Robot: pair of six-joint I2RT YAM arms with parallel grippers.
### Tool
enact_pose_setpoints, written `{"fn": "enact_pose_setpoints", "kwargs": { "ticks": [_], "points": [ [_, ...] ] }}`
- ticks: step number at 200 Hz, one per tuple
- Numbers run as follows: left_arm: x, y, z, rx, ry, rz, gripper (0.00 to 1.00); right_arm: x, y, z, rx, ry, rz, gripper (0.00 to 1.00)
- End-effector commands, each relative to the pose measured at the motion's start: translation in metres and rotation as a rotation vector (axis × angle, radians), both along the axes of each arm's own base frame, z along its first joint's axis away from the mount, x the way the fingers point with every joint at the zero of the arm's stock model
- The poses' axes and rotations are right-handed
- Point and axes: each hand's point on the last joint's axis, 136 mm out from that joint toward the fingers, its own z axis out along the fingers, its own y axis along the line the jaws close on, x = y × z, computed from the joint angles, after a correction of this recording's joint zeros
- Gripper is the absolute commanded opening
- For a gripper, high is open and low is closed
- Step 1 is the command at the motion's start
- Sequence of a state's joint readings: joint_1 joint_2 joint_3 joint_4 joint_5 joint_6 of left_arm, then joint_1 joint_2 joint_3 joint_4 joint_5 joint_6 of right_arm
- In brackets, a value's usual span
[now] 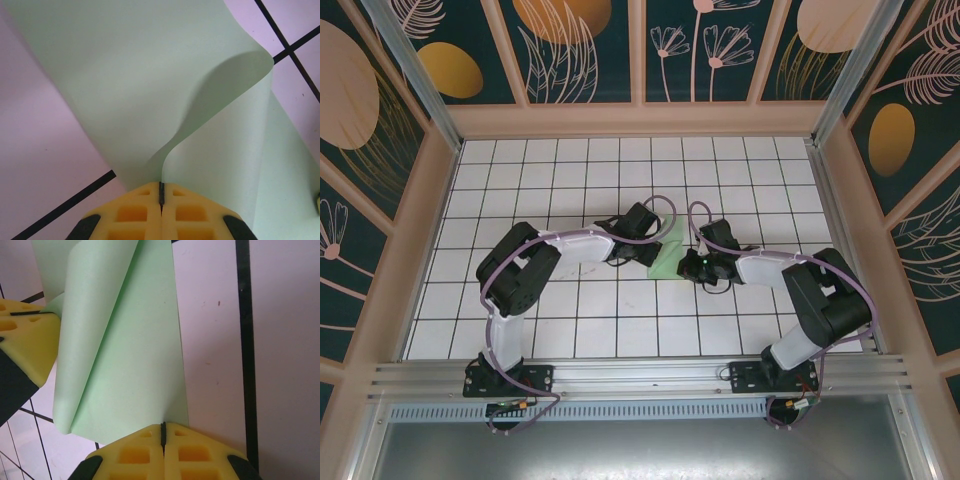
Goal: Fold a paper plane with a square sheet of paper (fold left side to right side)
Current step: Fold the triangle a second time at the center of the table.
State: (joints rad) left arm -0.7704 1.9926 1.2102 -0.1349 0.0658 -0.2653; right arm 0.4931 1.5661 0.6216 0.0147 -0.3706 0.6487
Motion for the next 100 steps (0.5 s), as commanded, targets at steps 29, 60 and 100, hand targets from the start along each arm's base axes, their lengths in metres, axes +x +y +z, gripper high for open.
{"fn": "enact_pose_setpoints", "kwargs": {
  "ticks": [29, 60, 100],
  "points": [
    [0.000, 0.006, -0.011, 0.040, 0.010, -0.001, 0.00, -0.022, -0.013, -0.025, -0.099, 0.092, 0.021, 0.07],
    [-0.003, 0.006, -0.016, 0.041, 0.023, -0.012, 0.00, -0.016, -0.006, -0.014, -0.062, 0.053, 0.036, 0.08],
    [-0.008, 0.013, -0.027, 0.082, 0.054, -0.011, 0.00, 0.002, -0.005, 0.033, 0.074, -0.063, 0.020, 0.09]
  ]
}}
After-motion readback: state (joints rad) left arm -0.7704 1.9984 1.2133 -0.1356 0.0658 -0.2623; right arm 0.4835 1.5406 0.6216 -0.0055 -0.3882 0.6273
